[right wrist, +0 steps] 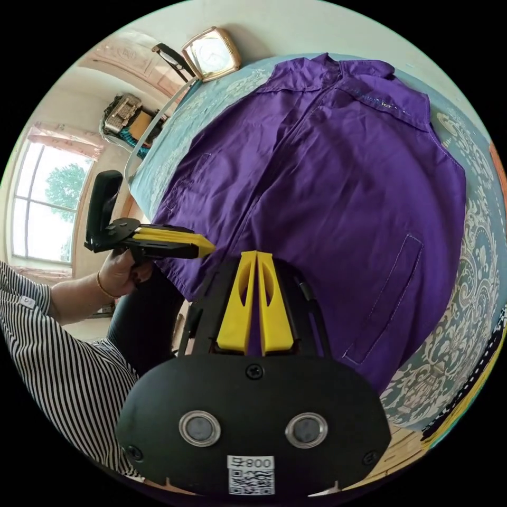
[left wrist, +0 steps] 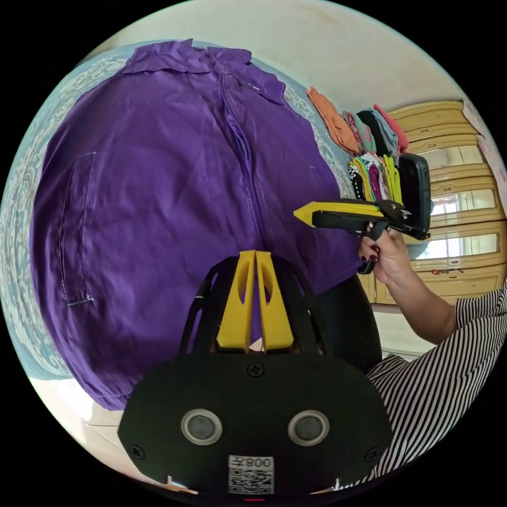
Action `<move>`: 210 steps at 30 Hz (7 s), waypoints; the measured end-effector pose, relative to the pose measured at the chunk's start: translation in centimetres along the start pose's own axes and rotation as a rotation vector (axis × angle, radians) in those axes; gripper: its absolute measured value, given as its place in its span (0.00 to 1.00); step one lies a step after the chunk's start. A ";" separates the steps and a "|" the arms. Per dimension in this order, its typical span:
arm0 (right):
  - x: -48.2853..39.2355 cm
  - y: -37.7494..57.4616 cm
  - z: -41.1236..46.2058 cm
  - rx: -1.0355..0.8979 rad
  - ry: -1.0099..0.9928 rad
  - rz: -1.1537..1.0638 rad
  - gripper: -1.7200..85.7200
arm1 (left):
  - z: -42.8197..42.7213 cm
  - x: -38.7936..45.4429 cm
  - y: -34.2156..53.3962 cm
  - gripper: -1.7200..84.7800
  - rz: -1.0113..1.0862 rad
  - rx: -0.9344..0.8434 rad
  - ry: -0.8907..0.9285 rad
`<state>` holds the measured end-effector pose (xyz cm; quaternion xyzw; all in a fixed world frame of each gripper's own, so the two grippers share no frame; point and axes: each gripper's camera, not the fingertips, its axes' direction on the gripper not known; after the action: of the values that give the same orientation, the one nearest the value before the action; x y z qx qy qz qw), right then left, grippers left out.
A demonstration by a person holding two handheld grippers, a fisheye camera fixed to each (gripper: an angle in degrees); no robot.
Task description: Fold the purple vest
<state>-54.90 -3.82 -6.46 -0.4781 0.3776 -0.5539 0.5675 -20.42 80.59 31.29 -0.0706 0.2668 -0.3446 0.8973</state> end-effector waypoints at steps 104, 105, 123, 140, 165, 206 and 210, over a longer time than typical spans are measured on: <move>16.3 30.8 0.6 0.122 0.074 0.531 0.03 | -15.3 -33.1 23.9 0.05 -0.437 0.201 -0.110; 16.3 31.0 0.6 0.130 0.067 0.537 0.03 | -15.3 -33.0 24.4 0.05 -0.445 0.211 -0.105; 11.5 49.2 4.3 0.204 -0.267 0.699 0.12 | -12.8 -33.0 43.1 0.15 -0.574 0.251 0.223; 8.9 56.1 8.7 0.289 -0.444 0.781 0.14 | -10.6 -31.6 51.2 0.08 -0.653 0.340 0.436; 4.4 62.5 10.9 0.399 -0.618 0.749 0.04 | -13.5 -24.0 56.9 0.05 -0.555 0.411 0.518; 2.7 64.1 10.2 0.486 -0.716 0.561 0.03 | -17.8 -20.4 58.0 0.05 -0.462 0.562 0.668; 1.9 64.3 8.9 0.501 -0.728 0.503 0.03 | -18.4 -19.9 58.3 0.05 -0.425 0.569 0.694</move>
<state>-28.92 -9.18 -65.78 -0.3835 0.1142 -0.2713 0.8754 -8.63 138.54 6.15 0.2431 0.4250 -0.5822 0.6491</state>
